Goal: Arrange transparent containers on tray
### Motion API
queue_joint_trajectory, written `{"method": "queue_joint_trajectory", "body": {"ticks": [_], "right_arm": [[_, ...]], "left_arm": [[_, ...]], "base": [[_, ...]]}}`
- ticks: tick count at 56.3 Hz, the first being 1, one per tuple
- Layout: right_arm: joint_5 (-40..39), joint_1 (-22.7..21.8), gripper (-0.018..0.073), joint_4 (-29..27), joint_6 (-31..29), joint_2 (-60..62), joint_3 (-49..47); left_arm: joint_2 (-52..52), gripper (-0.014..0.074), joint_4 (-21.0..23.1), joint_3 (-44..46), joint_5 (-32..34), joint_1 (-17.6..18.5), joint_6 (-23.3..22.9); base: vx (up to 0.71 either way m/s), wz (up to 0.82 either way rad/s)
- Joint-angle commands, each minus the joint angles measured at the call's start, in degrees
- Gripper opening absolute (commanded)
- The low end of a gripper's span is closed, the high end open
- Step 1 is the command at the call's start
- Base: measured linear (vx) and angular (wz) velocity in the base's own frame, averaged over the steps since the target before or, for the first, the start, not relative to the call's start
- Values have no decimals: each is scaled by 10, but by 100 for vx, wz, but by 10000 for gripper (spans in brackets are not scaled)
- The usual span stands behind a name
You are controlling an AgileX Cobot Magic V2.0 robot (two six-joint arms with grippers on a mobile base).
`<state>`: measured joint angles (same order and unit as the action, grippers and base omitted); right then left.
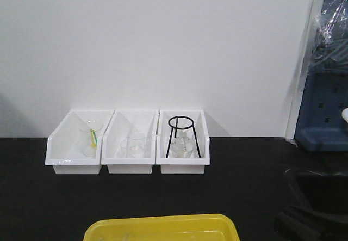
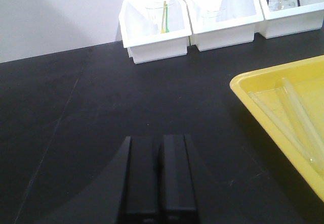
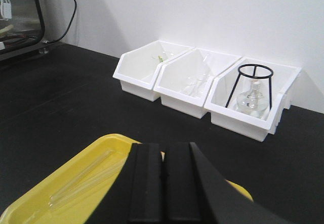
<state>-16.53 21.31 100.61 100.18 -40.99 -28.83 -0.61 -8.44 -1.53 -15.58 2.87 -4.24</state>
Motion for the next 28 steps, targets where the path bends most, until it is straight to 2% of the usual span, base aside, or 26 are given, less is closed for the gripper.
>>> {"method": "queue_joint_trajectory", "body": {"ticks": [1,4,6,17,21,24,28], "right_arm": [[43,-2,-12,-75,-36,4,-15],[67,-2,-12,-148,-90,2,-15],[89,-2,-12,-214,-148,-3,-15],[195,-2,-12,-677,-609,-26,-15],[218,-2,-12,-819,-762,-26,-15],[233,-2,-12,-907,-866,-22,-15],[249,-2,-12,-982,-968,-3,-15]], "left_arm": [[-14,-1,-1,-18,43,-1,-5],[-14,-1,-1,-18,43,-1,-5],[-14,-1,-1,-18,43,-1,-5],[-14,-1,-1,-18,43,-1,-5],[-14,-1,-1,-18,43,-1,-5],[-14,-1,-1,-18,43,-1,-5],[-14,-1,-1,-18,43,-1,-5]], "base": [[0,0],[0,0],[0,0],[0,0],[0,0],[0,0],[0,0]]}}
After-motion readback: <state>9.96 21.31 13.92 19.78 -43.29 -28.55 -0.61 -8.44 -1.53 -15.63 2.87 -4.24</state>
